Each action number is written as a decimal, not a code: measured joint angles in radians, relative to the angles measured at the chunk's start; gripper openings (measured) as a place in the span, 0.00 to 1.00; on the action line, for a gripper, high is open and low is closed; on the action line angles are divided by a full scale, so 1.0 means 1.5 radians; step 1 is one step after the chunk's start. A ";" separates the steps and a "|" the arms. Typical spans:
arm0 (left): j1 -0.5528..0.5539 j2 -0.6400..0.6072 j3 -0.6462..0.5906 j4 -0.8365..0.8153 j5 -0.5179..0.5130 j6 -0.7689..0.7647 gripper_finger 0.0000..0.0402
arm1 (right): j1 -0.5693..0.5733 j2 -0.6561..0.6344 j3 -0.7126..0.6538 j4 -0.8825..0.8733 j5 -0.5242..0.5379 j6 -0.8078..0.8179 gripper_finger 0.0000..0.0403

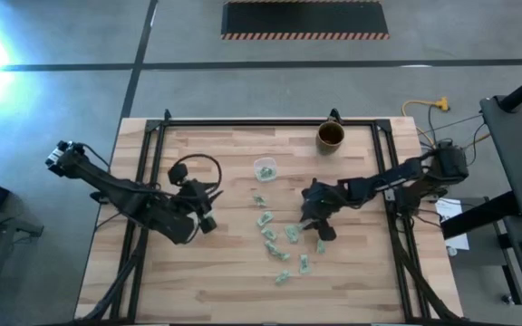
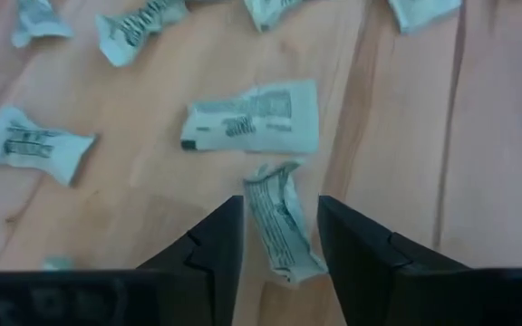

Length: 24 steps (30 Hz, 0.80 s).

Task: Pick and place Stevia / Truvia into bins
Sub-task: Put the stevia packet into the top transparent container

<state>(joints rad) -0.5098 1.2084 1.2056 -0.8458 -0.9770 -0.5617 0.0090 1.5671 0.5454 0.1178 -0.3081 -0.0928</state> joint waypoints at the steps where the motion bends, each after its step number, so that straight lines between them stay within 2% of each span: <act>1: 0.001 -0.003 0.000 -0.001 -0.001 0.010 0.22 | 0.000 0.010 0.004 -0.001 0.000 0.009 0.34; 12: 0.004 -0.013 -0.019 0.000 -0.001 0.012 0.22 | 0.000 0.081 0.039 0.001 0.002 0.039 0.29; 24: 0.004 -0.012 -0.023 0.000 0.000 0.012 0.22 | 0.000 0.045 0.034 -0.009 0.037 0.047 0.07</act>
<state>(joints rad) -0.5034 1.1908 1.1713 -0.8455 -0.9770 -0.5434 0.0086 1.6352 0.5965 0.1039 -0.2531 -0.0216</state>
